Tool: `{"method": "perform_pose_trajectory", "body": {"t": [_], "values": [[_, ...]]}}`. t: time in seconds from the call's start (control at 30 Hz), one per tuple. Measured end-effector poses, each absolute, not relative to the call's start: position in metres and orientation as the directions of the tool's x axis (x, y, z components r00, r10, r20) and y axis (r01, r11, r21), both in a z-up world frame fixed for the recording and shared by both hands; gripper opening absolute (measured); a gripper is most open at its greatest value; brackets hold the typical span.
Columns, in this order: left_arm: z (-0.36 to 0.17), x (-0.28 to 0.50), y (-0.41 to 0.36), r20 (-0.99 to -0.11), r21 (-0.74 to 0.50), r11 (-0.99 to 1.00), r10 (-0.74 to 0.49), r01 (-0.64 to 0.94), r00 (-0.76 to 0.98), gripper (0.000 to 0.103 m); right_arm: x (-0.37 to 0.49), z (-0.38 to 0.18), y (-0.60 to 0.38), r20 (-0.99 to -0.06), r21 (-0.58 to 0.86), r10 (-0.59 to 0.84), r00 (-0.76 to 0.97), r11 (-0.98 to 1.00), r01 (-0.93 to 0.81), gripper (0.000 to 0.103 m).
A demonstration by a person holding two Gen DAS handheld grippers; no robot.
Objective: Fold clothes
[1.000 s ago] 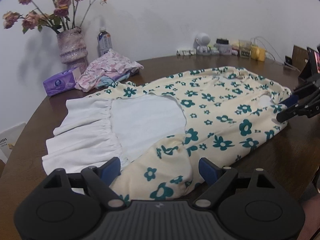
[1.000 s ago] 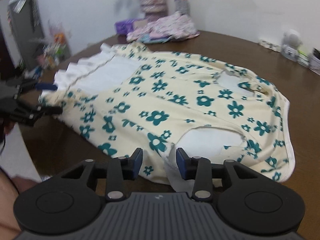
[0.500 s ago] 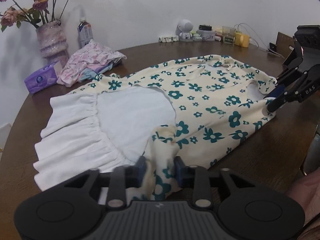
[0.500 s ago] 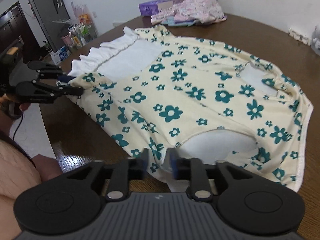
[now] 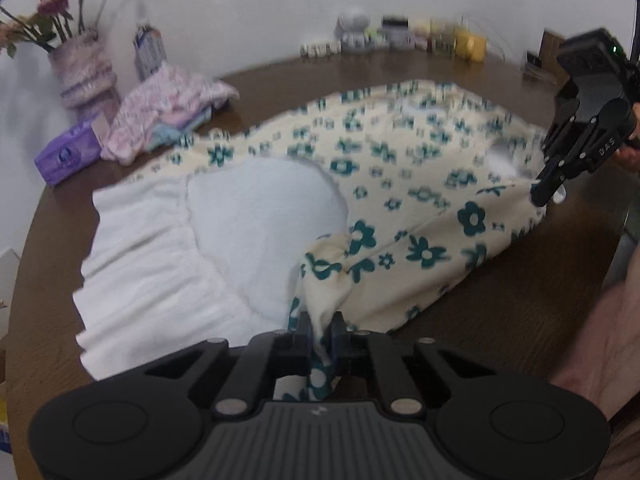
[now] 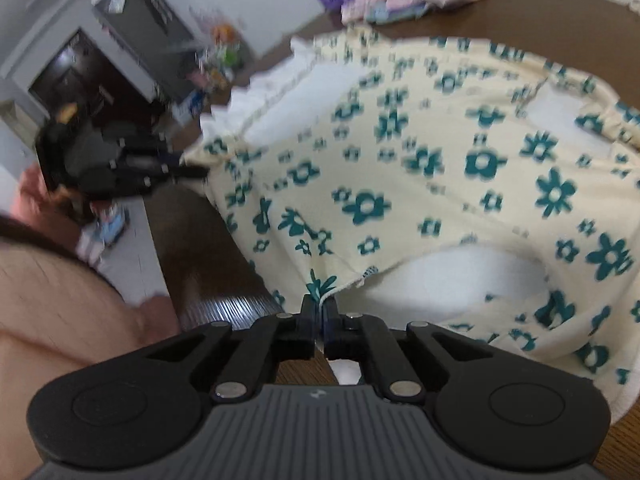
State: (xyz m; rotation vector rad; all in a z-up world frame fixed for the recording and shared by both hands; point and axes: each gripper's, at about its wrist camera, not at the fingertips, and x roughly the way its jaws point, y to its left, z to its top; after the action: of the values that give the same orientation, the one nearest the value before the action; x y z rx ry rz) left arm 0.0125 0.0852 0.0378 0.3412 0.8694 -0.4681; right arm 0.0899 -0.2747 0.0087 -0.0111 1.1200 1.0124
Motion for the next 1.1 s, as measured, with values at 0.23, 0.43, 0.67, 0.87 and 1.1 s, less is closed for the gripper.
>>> {"method": "perform_pose_trajectory", "body": {"t": [0.23, 0.43, 0.67, 0.87, 1.1], "values": [[0.071, 0.009, 0.09, -0.708, 0.139, 0.872, -0.244, 0.469, 0.663, 0.043, 0.086, 0.025, -0.28, -0.751, 0.408, 0.646, 0.137, 0.617, -0.673, 0.032], [0.063, 0.021, 0.056, -0.687, 0.043, 0.837, -0.372, 0.546, 0.625, 0.027, 0.074, 0.052, -0.266, -0.68, 0.31, 0.645, 0.349, 0.684, -0.66, 0.026], [0.023, 0.015, 0.057, -0.738, 0.011, 0.857, -0.34, 0.514, 0.583, 0.022, 0.056, 0.015, -0.23, -0.731, 0.14, 0.523, 0.438, 0.743, -0.654, 0.011], [0.023, 0.005, 0.068, -0.726, 0.005, 0.858, -0.35, 0.514, 0.592, 0.022, 0.047, 0.019, -0.242, -0.733, 0.125, 0.487, 0.475, 0.783, -0.609, 0.013], [0.022, -0.003, 0.071, -0.712, -0.005, 0.859, -0.363, 0.512, 0.601, 0.022, 0.05, 0.017, -0.217, -0.66, 0.174, 0.532, 0.53, 0.795, -0.581, 0.013]]}}
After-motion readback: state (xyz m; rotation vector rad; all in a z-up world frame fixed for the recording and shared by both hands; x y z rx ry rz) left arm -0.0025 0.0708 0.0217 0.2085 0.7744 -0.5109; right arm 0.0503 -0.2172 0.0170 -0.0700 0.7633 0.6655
